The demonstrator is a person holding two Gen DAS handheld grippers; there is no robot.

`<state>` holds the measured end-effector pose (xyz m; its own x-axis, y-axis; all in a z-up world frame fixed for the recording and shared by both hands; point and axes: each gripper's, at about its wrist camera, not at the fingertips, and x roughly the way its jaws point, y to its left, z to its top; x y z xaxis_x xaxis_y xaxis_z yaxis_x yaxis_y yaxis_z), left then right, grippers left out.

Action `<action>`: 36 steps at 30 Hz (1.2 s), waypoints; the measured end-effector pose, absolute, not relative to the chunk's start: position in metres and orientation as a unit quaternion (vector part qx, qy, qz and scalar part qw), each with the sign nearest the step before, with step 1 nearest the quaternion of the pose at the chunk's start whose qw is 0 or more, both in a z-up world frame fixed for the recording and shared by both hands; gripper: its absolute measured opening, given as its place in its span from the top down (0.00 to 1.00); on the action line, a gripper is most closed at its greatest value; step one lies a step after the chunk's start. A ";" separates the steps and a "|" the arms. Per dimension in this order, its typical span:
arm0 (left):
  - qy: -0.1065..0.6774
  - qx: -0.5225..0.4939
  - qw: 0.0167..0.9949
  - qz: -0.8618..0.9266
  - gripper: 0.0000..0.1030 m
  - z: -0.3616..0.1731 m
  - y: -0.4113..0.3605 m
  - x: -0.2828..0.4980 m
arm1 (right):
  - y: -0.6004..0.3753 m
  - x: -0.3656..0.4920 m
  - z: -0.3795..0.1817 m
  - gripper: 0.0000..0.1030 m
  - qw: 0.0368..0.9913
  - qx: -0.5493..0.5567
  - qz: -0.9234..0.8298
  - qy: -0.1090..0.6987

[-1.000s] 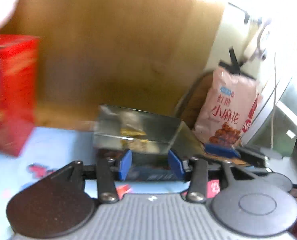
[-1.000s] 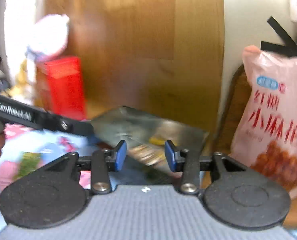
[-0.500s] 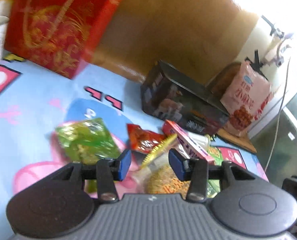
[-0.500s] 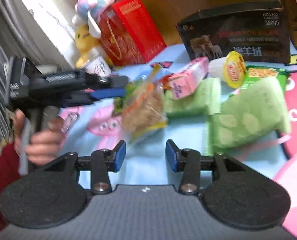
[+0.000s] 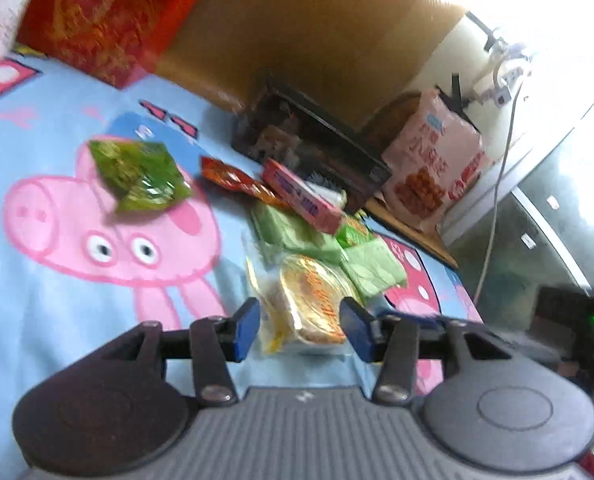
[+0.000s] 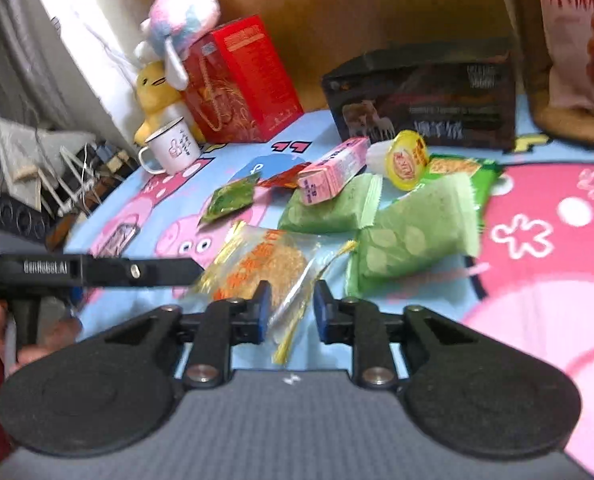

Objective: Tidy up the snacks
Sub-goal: 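Grasp the round pastry in clear wrapper with the left tool, then lower the pastry into the black tin box and open the left tool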

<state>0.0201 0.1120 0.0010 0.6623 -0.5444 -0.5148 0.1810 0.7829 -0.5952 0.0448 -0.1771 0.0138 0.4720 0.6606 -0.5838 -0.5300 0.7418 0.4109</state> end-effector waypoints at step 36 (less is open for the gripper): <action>0.283 -0.145 0.929 -0.191 0.69 0.117 0.028 0.191 | -0.156 0.175 0.105 0.69 0.928 -0.062 0.286 0.229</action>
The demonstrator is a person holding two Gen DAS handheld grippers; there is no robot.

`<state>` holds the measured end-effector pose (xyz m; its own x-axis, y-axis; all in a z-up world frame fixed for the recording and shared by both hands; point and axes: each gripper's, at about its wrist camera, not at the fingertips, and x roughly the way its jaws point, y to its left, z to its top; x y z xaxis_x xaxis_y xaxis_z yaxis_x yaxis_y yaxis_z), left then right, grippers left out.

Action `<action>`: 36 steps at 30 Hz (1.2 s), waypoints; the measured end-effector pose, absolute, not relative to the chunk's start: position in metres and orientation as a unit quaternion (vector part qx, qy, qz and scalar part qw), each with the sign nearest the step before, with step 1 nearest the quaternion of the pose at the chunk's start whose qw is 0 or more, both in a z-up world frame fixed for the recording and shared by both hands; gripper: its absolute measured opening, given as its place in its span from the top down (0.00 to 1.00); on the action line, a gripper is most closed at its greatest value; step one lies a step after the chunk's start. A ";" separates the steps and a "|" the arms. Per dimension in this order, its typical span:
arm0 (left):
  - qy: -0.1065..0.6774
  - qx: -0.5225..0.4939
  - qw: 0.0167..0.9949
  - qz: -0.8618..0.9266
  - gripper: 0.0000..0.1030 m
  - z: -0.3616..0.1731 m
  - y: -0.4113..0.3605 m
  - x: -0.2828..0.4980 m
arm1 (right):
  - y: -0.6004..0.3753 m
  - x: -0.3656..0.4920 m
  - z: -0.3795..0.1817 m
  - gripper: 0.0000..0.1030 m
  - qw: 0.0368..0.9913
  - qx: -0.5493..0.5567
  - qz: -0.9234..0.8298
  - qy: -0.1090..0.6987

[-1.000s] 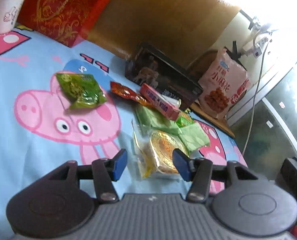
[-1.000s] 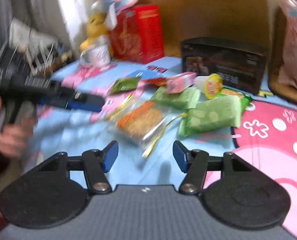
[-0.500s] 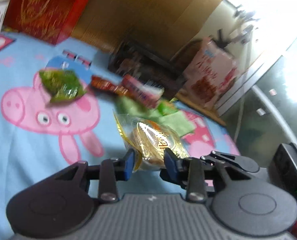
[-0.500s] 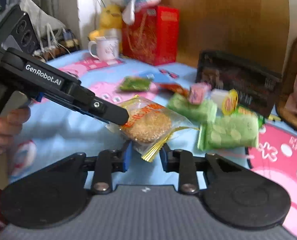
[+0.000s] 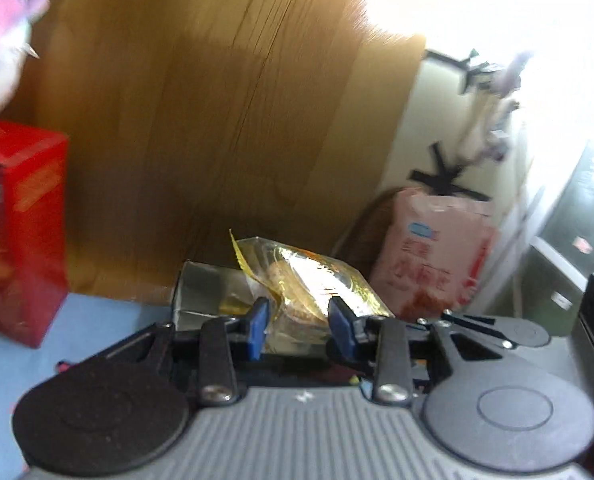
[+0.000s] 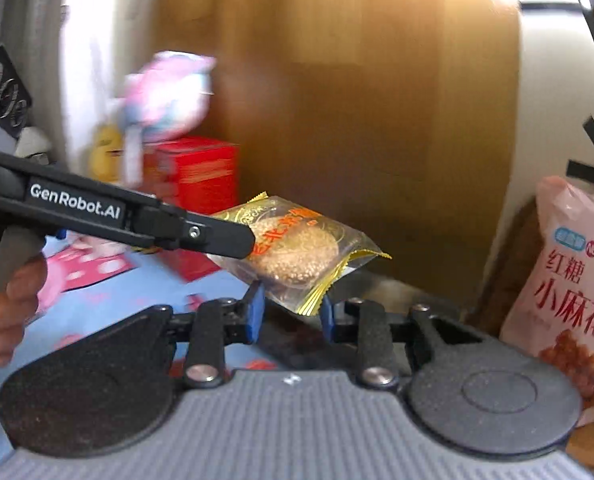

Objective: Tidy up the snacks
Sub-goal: 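Lower the pastry into the black tin box and open the left tool, then grasp the green pickle packet with the left tool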

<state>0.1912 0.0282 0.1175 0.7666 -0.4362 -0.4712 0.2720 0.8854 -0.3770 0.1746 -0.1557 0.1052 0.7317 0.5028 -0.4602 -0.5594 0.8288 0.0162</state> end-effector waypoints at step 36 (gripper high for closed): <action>0.370 -0.298 0.880 -0.018 0.61 -0.014 0.182 0.100 | -0.020 0.138 0.012 0.51 0.822 -0.058 0.424 0.374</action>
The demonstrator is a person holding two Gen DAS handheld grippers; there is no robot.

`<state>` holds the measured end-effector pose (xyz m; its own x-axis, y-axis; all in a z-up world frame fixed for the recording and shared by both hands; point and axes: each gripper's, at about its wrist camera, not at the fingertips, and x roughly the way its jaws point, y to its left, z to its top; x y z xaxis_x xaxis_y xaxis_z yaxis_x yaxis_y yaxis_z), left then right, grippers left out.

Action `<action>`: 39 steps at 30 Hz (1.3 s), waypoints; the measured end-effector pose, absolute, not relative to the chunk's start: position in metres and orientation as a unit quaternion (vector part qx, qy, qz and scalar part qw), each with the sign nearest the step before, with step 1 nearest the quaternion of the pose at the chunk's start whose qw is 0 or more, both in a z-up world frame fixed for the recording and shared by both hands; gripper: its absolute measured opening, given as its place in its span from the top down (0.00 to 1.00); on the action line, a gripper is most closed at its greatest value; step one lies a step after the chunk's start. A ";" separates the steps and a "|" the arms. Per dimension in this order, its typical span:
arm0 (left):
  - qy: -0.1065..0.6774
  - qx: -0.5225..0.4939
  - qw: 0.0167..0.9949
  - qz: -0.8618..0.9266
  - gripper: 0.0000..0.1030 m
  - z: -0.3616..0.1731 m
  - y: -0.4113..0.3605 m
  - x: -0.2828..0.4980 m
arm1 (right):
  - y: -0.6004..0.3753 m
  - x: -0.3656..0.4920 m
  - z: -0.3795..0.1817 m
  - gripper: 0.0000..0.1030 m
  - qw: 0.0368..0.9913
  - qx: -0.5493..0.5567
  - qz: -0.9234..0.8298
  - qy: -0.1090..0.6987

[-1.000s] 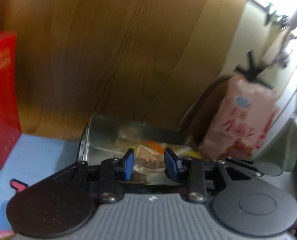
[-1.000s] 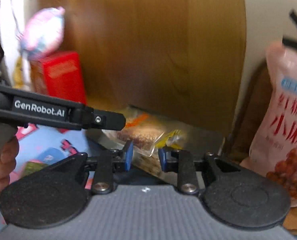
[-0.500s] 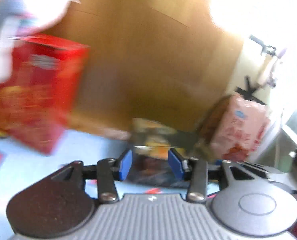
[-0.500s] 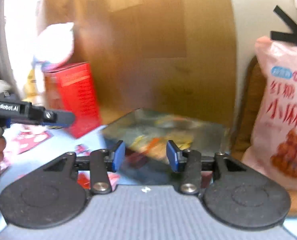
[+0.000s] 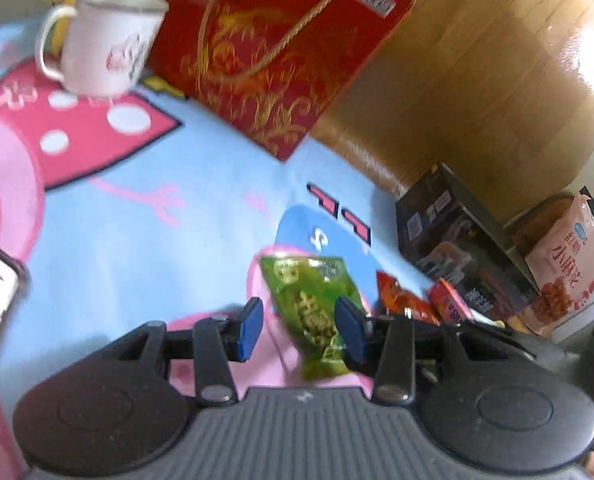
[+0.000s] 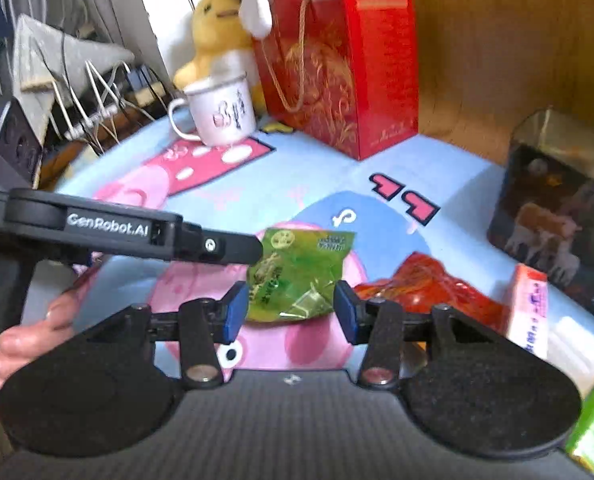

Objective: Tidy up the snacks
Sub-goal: 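Grasp the green pickle packet with the left tool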

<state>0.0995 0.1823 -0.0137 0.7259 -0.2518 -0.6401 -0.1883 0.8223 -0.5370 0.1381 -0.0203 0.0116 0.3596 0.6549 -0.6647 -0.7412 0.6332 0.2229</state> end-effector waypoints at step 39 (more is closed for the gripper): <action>0.392 -0.278 0.854 -0.201 0.57 -0.012 0.103 0.032 | -0.189 0.020 -0.006 0.75 0.831 0.179 0.345 0.399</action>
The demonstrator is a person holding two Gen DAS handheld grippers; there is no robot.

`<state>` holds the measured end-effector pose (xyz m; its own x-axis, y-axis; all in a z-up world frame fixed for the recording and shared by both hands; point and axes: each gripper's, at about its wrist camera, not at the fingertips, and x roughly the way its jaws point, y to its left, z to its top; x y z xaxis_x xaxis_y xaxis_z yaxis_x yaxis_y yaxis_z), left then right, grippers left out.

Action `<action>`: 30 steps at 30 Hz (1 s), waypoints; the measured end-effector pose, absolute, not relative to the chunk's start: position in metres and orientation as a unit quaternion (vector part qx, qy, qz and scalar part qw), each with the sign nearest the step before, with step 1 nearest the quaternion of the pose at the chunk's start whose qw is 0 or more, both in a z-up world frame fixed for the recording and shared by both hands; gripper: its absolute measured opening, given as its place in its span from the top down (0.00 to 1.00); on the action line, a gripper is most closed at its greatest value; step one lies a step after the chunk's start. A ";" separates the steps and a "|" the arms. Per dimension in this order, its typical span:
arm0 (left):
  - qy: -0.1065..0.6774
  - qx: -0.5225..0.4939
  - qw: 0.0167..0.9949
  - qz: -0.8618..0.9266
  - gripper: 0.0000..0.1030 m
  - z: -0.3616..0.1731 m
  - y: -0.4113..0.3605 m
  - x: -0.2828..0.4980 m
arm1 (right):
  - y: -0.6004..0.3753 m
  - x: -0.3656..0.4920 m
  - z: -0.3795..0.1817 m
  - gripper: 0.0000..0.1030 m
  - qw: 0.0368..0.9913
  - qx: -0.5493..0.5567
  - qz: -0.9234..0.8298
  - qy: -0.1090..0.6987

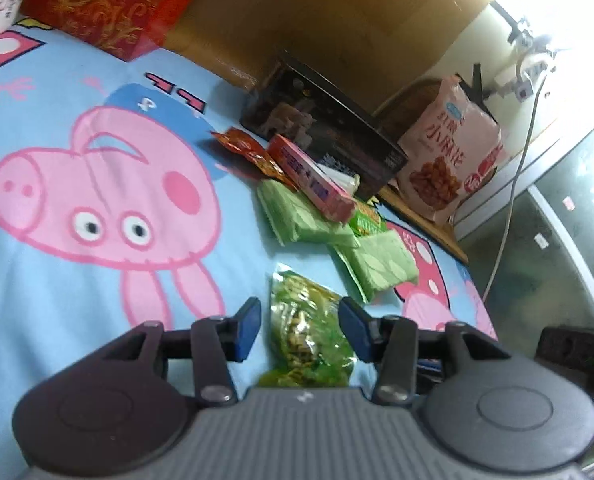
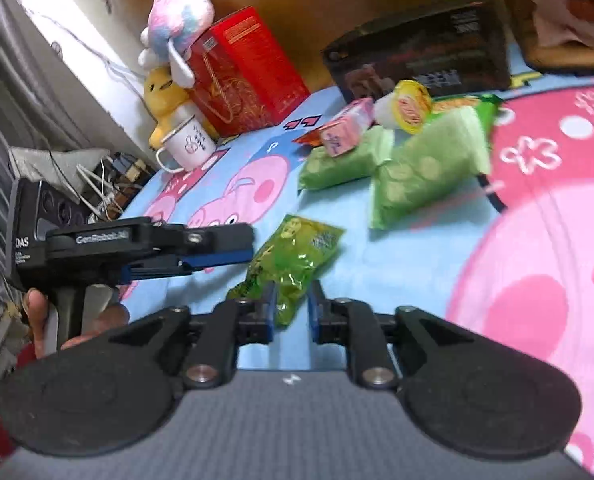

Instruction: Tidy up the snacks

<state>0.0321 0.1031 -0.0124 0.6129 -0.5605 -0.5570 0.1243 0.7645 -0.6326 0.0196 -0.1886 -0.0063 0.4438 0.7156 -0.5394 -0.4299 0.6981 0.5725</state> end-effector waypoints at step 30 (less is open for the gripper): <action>0.324 -0.213 0.892 -0.234 0.63 0.094 0.047 0.197 | -0.178 0.183 0.064 0.77 0.836 0.208 0.380 0.338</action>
<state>0.1974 0.0475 0.0937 0.6805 -0.5559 -0.4773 0.2802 0.7994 -0.5315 0.1832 -0.1784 0.0640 0.4828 0.7751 -0.4076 -0.4941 0.6253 0.6040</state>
